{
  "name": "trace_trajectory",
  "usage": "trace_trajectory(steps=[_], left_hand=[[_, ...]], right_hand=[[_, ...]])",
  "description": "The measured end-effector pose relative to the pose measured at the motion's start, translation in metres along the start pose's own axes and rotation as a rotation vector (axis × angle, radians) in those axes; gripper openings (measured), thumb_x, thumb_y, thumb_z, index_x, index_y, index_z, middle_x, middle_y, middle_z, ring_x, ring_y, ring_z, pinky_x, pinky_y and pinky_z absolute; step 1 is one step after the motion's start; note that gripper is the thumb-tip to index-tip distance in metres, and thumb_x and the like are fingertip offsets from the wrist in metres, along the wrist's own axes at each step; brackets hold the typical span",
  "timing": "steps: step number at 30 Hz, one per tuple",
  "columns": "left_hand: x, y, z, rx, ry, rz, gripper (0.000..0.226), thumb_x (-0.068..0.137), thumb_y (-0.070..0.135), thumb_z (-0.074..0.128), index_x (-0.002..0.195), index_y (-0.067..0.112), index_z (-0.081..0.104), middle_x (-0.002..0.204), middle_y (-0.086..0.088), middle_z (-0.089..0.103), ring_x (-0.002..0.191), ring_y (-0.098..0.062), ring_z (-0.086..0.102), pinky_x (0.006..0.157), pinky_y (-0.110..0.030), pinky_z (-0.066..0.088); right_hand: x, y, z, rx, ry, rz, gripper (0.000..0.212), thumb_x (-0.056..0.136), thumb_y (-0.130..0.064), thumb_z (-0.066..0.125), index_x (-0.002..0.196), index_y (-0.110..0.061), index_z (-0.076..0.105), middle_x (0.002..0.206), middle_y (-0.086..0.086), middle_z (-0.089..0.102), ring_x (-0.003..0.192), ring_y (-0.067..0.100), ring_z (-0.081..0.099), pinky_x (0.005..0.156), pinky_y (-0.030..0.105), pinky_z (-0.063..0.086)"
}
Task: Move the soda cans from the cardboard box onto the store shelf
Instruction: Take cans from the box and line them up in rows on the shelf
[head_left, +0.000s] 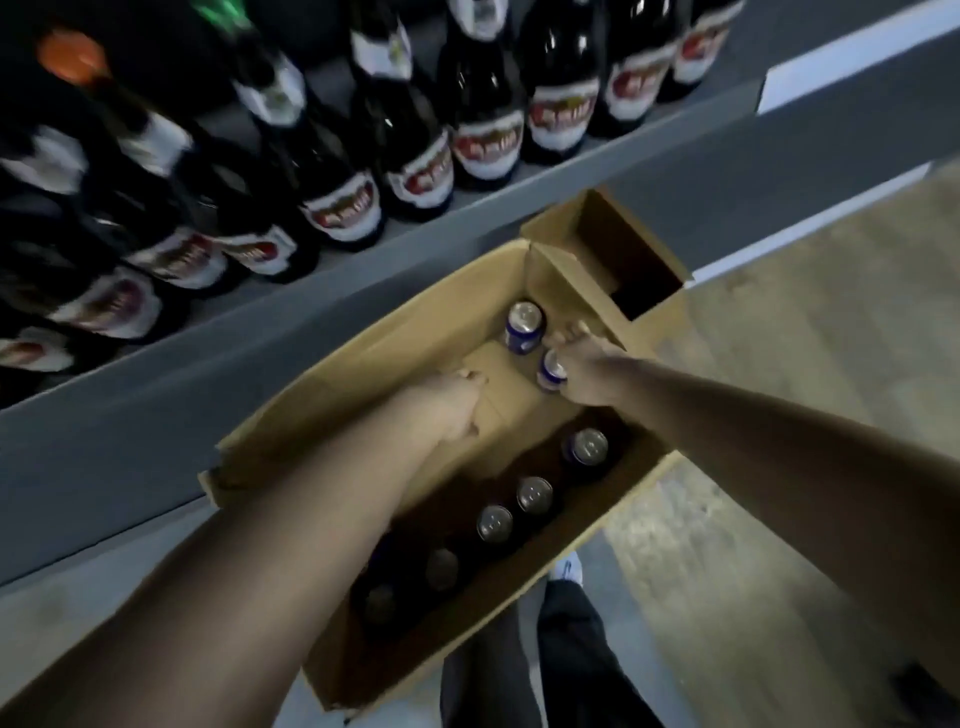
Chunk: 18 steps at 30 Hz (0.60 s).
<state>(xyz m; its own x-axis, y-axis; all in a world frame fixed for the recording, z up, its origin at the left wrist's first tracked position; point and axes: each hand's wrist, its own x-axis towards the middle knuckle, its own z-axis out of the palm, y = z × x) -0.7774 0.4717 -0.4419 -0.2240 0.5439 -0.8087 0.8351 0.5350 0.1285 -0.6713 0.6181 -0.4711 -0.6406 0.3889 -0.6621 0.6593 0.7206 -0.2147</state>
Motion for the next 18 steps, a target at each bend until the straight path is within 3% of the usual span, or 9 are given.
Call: trace_trajectory(steps=[3, 7, 12, 15, 18], left_hand=[[0.061, 0.002, -0.008, 0.074, 0.051, 0.037, 0.079, 0.092, 0.027, 0.058, 0.153, 0.014, 0.008, 0.161, -0.004, 0.003, 0.145, -0.034, 0.014, 0.114, -0.042, 0.026], [0.14, 0.008, -0.018, 0.06, 0.233, 0.038, 0.078, 0.092, 0.025, 0.059, 0.152, 0.014, 0.01, 0.16, -0.003, 0.006, 0.144, -0.033, 0.016, 0.112, -0.043, 0.028], [0.208, 0.008, -0.005, 0.038, 0.261, 0.025, 0.08, 0.089, 0.023, 0.062, 0.151, 0.014, 0.012, 0.159, -0.005, 0.008, 0.142, -0.034, 0.017, 0.113, -0.042, 0.029], [0.232, 0.009, 0.003, 0.071, 0.225, 0.1, 0.085, 0.087, 0.026, 0.064, 0.151, 0.013, 0.009, 0.159, -0.006, 0.007, 0.144, -0.033, 0.012, 0.117, -0.039, 0.021], [0.247, 0.018, 0.006, 0.045, 0.278, 0.09, 0.076, 0.088, 0.02, 0.064, 0.148, 0.01, 0.019, 0.157, -0.009, 0.013, 0.14, -0.036, 0.023, 0.111, -0.043, 0.032]], right_hand=[[0.037, 0.008, 0.015, 0.002, 0.026, 0.037, 0.061, 0.088, -0.012, 0.058, 0.142, -0.018, 0.029, 0.14, 0.012, 0.027, 0.124, 0.038, 0.041, 0.096, 0.041, 0.045], [0.086, 0.021, 0.05, -0.008, 0.002, 0.103, 0.071, 0.087, -0.006, 0.056, 0.147, -0.021, 0.022, 0.143, 0.012, 0.03, 0.126, 0.035, 0.043, 0.092, 0.041, 0.045], [0.113, 0.029, 0.097, -0.133, 0.051, 0.179, 0.076, 0.085, -0.005, 0.06, 0.148, -0.013, 0.018, 0.15, 0.013, 0.019, 0.135, 0.032, 0.029, 0.103, 0.042, 0.041], [0.125, 0.035, 0.113, -0.137, 0.122, 0.145, 0.061, 0.092, -0.011, 0.05, 0.147, -0.011, 0.024, 0.152, 0.014, 0.019, 0.137, 0.033, 0.026, 0.106, 0.043, 0.036], [0.127, 0.038, 0.117, -0.145, 0.177, 0.054, 0.05, 0.097, -0.014, 0.04, 0.145, -0.009, 0.028, 0.153, 0.015, 0.02, 0.138, 0.035, 0.026, 0.105, 0.045, 0.036]])
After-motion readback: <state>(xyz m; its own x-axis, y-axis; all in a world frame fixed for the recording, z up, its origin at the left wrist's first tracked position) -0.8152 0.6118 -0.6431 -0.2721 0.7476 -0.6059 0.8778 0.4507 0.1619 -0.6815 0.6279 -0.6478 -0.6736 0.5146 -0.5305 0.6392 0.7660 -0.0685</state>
